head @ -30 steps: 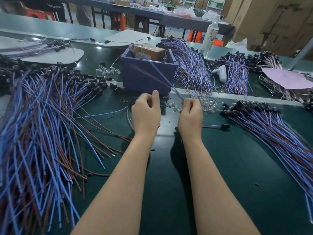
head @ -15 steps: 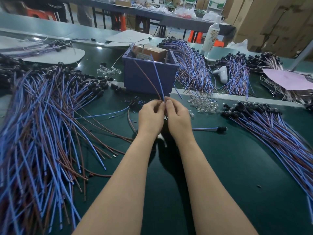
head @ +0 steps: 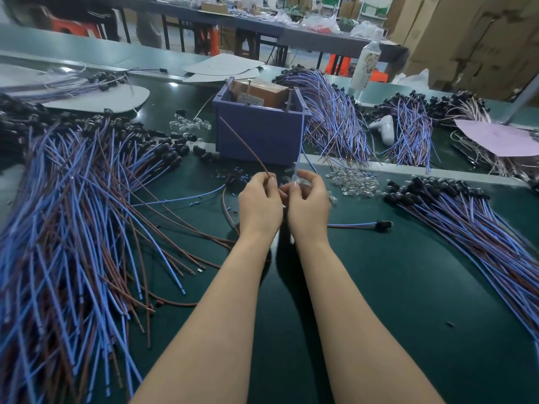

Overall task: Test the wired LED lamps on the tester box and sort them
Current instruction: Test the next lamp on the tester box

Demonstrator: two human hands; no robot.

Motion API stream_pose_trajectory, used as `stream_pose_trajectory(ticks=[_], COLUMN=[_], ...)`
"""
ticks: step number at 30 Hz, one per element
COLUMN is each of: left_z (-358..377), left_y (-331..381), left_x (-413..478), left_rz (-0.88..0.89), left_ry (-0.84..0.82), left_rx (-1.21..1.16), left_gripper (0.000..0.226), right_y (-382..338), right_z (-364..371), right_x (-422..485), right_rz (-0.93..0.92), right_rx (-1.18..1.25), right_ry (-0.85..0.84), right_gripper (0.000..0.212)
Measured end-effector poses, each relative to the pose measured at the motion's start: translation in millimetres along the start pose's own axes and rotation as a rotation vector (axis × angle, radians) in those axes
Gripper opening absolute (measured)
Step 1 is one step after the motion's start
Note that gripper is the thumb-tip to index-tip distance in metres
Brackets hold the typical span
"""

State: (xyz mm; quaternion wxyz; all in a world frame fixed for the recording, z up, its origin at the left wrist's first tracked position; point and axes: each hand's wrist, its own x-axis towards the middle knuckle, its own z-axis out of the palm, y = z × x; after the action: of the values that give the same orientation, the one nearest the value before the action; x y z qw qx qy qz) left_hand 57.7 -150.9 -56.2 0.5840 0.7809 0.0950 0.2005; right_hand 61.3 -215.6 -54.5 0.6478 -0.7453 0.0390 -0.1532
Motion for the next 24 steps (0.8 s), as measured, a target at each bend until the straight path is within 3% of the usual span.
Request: stream_pose_trajectory(ticks=[17,24], left_z=[-5,-1], left_y=[-5,-4], left_x=[14,13], left_rz=[-0.034,-0.014], left_ry=[-0.087,-0.029], left_rx=[-0.038,-0.030], left_gripper=[0.023,0.022], right_y=[0,0], right_z=[11,11], right_x=[-2,-1], right_rz=[-0.059,-0.035], right_rx=[-0.093,-0.066], right_ry=[0.033,0.044], right_gripper=[0.024,0.024])
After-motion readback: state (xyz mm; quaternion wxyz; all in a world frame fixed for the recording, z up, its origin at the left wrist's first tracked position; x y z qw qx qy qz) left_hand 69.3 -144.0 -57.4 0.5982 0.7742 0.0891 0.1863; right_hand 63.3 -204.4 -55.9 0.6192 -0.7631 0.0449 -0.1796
